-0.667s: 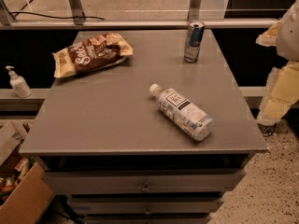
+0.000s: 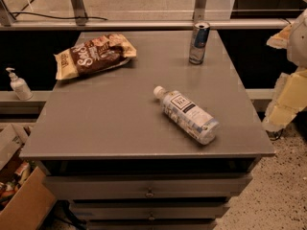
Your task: Move blue plastic bottle near redbull can
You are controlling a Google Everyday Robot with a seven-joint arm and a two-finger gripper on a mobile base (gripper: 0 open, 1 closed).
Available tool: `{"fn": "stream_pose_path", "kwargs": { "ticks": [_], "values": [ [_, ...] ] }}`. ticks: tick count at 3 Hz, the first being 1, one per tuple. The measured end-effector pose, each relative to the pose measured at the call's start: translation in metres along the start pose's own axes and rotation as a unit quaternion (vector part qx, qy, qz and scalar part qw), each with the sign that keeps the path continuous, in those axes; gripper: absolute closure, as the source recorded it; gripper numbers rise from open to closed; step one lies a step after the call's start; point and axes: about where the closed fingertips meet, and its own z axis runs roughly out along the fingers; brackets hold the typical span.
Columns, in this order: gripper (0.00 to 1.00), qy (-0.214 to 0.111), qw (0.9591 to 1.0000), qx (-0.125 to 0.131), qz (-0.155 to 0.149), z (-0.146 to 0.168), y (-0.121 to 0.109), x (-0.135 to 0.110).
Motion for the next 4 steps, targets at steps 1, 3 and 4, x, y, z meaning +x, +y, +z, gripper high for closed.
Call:
{"fn": "stream_pose_path", "kwargs": {
  "ticks": [1, 3, 4],
  "values": [
    [0.0, -0.022, 0.9994, 0.011, 0.025, 0.017, 0.006, -0.007],
    [0.0, -0.057, 0.9963, -0.017, 0.062, 0.055, 0.025, -0.035],
    [0.0, -0.066, 0.9944, -0.037, 0.074, 0.071, 0.036, -0.043]
  ]
}}
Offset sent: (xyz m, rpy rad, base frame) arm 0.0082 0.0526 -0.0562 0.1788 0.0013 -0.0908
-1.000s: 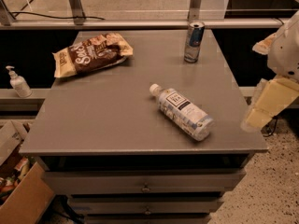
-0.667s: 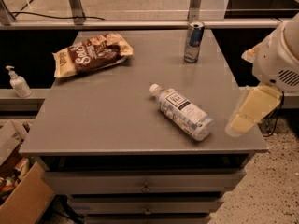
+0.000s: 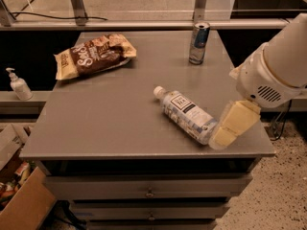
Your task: Move blue plastic bottle near redbull can
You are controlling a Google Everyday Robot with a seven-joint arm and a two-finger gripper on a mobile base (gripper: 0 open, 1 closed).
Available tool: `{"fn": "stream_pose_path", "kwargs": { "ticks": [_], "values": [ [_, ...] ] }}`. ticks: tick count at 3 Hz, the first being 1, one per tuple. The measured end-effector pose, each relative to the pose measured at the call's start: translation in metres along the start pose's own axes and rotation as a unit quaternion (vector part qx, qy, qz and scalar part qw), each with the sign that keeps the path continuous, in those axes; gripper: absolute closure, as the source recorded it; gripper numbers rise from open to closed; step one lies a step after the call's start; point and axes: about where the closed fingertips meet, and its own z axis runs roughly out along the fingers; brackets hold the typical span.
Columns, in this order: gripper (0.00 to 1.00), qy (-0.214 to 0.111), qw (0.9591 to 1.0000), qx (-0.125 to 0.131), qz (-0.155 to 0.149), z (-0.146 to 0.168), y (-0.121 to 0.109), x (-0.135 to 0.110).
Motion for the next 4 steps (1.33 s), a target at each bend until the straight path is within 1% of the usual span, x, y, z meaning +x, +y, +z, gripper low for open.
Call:
{"fn": "stream_pose_path", "kwargs": {
  "ticks": [2, 3, 4],
  "values": [
    [0.0, -0.022, 0.9992, -0.03, 0.012, 0.031, 0.013, -0.015],
    [0.0, -0.022, 0.9988, -0.042, 0.015, 0.044, 0.021, -0.017],
    [0.0, -0.022, 0.9986, -0.047, 0.013, 0.057, 0.027, -0.015]
  ]
}}
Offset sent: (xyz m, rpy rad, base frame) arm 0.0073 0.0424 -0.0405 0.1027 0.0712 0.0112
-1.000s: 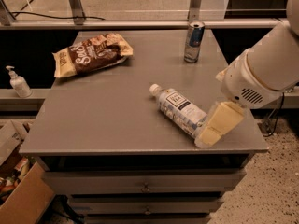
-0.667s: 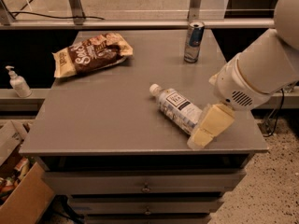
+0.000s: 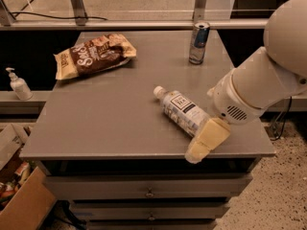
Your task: Move blue plastic bottle near redbull can
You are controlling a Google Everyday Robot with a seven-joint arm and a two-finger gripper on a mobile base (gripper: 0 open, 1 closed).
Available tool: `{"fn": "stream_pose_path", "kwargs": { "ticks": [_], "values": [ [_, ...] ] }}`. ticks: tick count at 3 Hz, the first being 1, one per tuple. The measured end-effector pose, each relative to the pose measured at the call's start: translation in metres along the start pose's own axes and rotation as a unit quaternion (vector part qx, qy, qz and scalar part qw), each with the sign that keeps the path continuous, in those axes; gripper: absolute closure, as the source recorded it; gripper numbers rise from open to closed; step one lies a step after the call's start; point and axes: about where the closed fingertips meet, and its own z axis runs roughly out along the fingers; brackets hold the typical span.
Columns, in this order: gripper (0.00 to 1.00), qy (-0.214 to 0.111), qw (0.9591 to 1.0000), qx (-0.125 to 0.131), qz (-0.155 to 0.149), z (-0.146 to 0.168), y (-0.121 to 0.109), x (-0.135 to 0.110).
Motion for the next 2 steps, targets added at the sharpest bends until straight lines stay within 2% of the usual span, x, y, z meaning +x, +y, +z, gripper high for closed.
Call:
{"fn": "stream_pose_path", "kwargs": {
  "ticks": [1, 2],
  "values": [
    [0.16, -0.005, 0.9999, 0.003, -0.01, 0.01, 0.0027, 0.0004],
    [0.39, -0.008, 0.9998, 0.009, -0.015, 0.0174, 0.0018, 0.0017]
  ]
}}
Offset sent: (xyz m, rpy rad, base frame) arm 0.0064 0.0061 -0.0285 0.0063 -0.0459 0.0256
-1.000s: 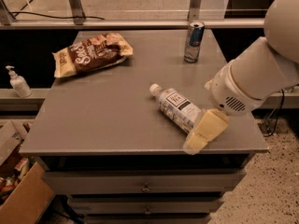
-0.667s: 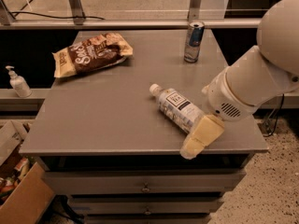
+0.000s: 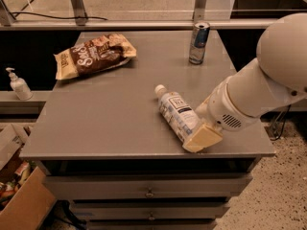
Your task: Move blue plastic bottle near redbull can
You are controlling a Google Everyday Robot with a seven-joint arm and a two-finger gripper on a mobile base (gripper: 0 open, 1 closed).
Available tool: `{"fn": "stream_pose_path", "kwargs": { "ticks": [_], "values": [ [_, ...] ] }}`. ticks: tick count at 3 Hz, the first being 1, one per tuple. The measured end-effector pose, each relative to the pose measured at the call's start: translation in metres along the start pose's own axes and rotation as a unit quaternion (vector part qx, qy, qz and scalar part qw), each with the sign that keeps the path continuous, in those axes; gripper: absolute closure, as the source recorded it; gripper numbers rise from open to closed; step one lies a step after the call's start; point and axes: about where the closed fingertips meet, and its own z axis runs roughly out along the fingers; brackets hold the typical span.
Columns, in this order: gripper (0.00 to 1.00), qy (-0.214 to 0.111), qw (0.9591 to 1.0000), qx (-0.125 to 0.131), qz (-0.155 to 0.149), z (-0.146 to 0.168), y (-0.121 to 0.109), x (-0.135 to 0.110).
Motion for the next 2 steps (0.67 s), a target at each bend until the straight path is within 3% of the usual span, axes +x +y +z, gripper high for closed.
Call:
{"fn": "stream_pose_path", "kwargs": {
  "ticks": [2],
  "values": [
    [0.85, 0.002, 0.9998, 0.018, 0.001, 0.0021, -0.013, 0.004]
  ]
}}
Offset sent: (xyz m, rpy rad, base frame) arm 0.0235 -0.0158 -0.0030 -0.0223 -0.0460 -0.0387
